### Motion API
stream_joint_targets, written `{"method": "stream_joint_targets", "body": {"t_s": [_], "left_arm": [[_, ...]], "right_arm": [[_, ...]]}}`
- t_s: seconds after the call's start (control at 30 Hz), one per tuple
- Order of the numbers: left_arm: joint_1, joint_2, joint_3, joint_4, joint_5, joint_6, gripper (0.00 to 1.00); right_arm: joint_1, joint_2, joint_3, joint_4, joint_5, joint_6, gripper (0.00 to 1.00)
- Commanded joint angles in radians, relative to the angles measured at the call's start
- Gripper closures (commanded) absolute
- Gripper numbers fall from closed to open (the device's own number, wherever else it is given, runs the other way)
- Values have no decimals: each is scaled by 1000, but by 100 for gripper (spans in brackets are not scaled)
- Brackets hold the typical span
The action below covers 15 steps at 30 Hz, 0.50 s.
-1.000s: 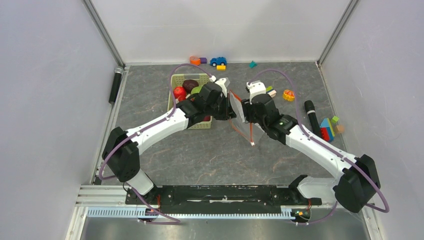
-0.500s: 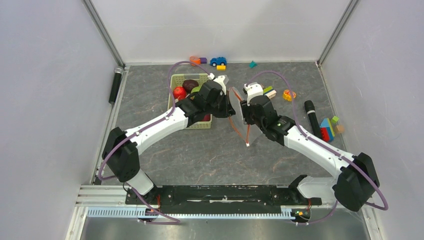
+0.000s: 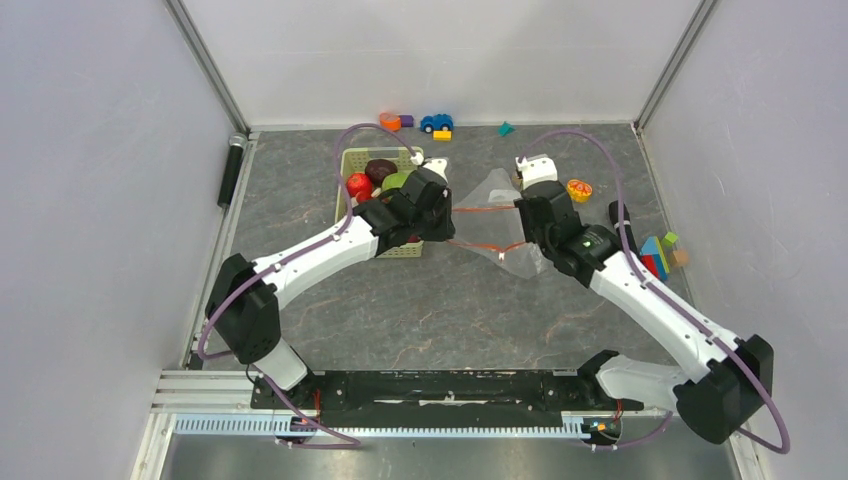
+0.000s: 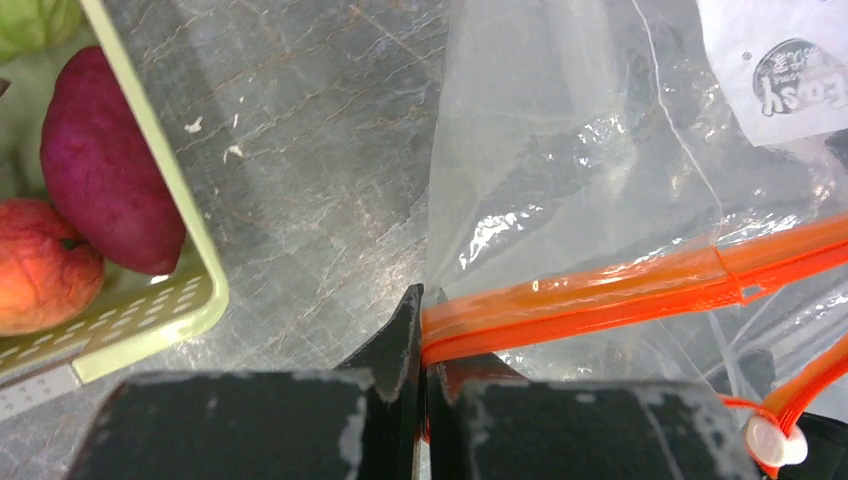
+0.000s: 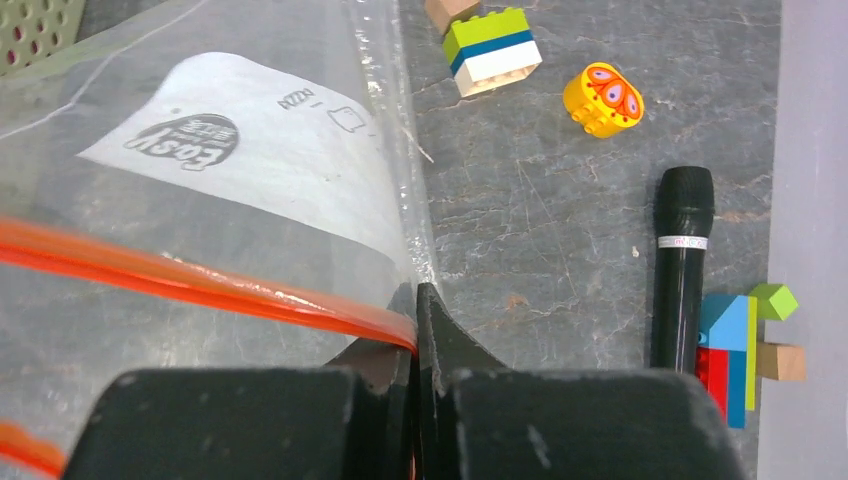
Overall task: Place the food in the zip-top bag and seal the zipper
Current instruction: Open the zipper of the food storage bag.
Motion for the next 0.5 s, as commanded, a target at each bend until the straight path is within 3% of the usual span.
{"method": "stream_joint_targets", "body": {"t_s": [0.0,0.13,0.3,0.4,0.47], "left_arm": [[39,30,20,-41,-35,89,98],[38,95,62,-14,90,118,98],[4,194,130,87,350,102,83],[-24,242,175,122,359,99,65],[-25,270,217,106,361,93,40]], "right_arm": [[-116,-80,44,-105,-68,-102,99],[-164,-91,26,-126,-136,-122,100],[-165,-84,-22,-70,-237,-100,100],[-165,-65,-46,-18,-309,-91,100],[-166,-47,-48,-6,-299,-82,100]]}}
